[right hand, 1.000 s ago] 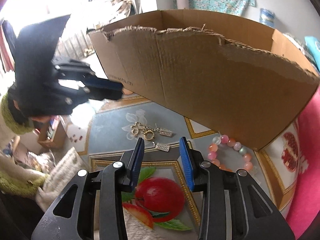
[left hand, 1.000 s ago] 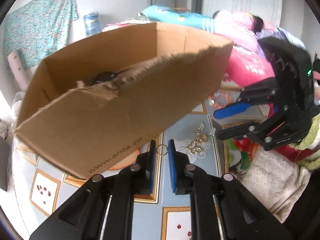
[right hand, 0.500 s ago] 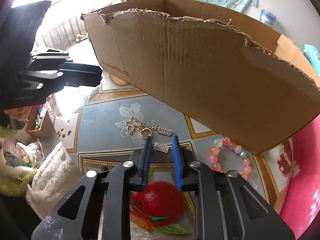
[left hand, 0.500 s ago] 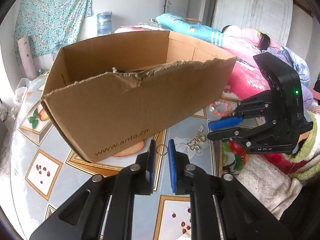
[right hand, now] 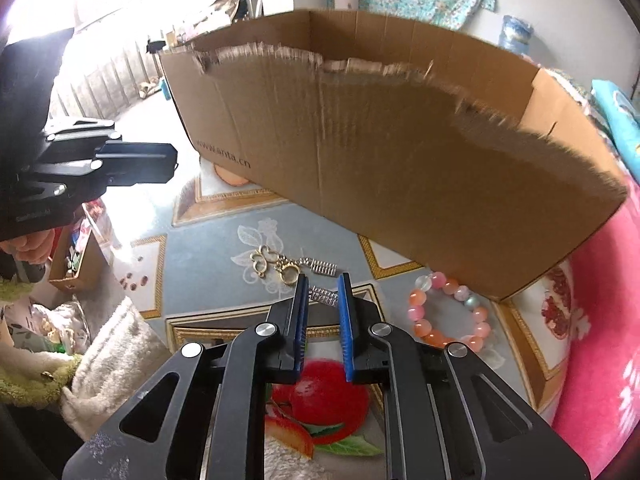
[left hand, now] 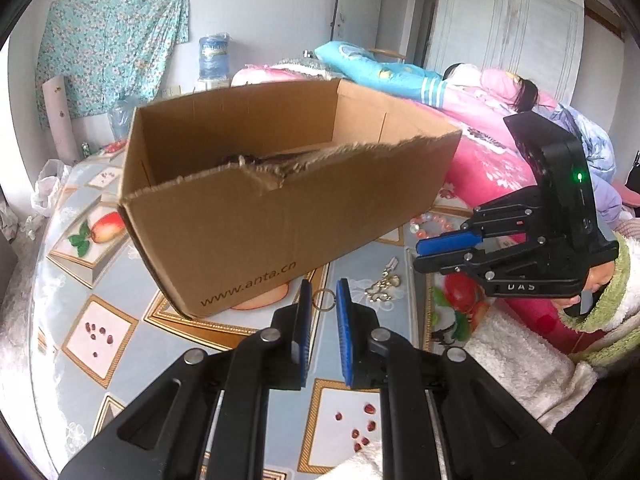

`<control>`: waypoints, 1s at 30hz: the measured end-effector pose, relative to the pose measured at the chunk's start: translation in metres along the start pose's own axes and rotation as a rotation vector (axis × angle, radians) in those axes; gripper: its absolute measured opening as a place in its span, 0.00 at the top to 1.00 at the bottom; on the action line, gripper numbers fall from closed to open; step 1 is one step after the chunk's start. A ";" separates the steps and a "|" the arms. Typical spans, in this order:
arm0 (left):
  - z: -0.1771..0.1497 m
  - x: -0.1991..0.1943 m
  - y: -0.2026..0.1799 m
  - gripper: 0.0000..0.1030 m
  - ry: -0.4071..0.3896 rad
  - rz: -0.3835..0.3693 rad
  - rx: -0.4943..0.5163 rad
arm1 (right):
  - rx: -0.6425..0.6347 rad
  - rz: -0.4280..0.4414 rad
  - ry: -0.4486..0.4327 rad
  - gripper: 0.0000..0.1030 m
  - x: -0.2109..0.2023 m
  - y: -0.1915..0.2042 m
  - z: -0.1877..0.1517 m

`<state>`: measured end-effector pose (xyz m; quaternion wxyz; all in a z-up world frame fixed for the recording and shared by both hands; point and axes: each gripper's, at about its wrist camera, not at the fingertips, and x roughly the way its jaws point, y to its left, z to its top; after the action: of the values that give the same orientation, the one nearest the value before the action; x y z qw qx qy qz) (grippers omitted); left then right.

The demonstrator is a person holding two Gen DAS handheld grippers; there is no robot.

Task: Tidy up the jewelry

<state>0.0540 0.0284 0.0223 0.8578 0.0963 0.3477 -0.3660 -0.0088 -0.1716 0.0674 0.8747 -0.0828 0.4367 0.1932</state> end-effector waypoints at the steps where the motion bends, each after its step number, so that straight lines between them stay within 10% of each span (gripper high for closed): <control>1: 0.000 -0.004 -0.001 0.89 -0.009 0.001 0.003 | 0.003 0.001 -0.018 0.88 -0.012 0.003 0.000; 14: 0.088 -0.038 -0.017 0.89 -0.155 -0.007 0.055 | 0.059 0.036 -0.275 0.88 -0.090 -0.025 0.068; 30: 0.177 0.104 0.035 0.88 0.204 -0.017 -0.198 | 0.199 0.025 -0.066 0.87 -0.013 -0.066 0.100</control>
<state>0.2225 -0.0790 0.0806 0.8203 0.0448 0.4682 -0.3253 0.0845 -0.2041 0.1363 0.8901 0.0164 0.4256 0.1625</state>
